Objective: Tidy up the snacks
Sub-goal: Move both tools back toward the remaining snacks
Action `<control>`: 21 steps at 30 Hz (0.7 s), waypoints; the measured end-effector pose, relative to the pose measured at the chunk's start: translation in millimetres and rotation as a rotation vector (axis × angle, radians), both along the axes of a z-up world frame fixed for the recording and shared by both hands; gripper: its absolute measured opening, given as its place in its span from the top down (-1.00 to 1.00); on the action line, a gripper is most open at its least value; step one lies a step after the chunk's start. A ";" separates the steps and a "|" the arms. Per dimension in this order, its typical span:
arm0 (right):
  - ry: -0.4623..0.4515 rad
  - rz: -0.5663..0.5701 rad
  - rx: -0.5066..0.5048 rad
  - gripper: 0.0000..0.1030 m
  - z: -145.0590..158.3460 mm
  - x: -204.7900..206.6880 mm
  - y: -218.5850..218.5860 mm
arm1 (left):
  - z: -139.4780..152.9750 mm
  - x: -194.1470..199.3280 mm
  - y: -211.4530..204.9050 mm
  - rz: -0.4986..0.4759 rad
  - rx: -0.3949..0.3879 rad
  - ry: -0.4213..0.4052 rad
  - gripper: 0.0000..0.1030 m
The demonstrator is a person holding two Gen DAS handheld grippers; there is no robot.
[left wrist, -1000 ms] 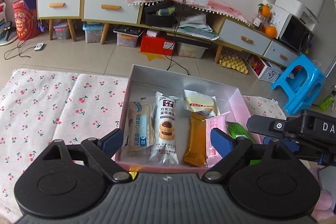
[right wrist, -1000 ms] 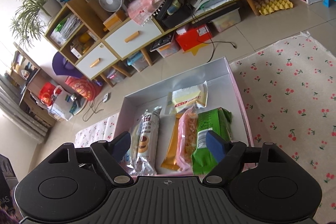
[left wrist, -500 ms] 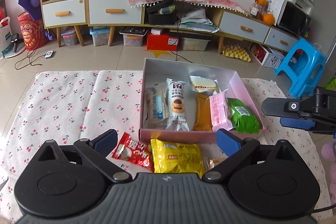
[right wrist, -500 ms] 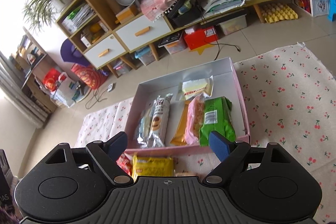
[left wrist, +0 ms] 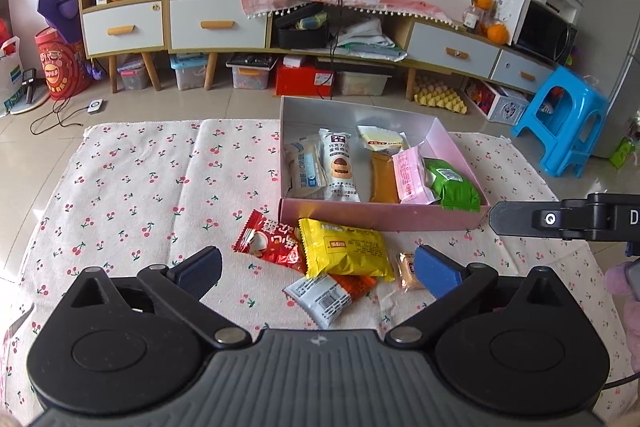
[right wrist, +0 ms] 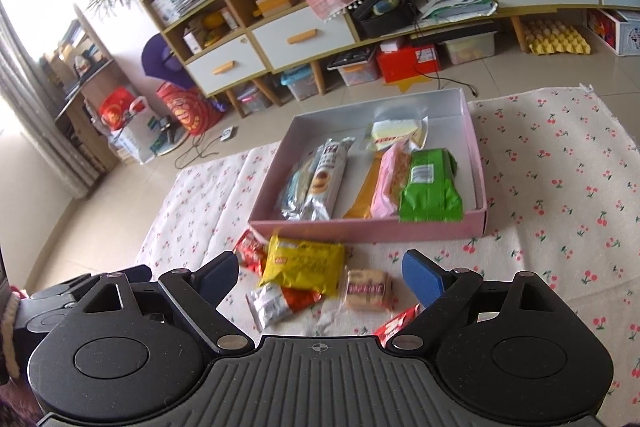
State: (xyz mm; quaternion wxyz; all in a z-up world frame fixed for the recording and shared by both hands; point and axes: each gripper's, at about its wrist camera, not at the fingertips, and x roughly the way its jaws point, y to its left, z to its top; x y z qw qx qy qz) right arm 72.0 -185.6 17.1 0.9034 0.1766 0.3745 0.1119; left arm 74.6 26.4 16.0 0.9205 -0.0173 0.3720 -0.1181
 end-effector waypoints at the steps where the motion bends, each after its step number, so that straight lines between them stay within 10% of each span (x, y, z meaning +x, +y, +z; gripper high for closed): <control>1: -0.001 0.005 0.000 -0.77 -2.9 -2.8 1.0 | -1.4 -2.1 1.0 -0.002 0.005 0.001 -0.99; 21: 0.000 0.203 -0.174 -0.78 -40.2 -42.1 29.7 | -24.1 -37.3 34.6 -0.073 0.084 0.037 -0.99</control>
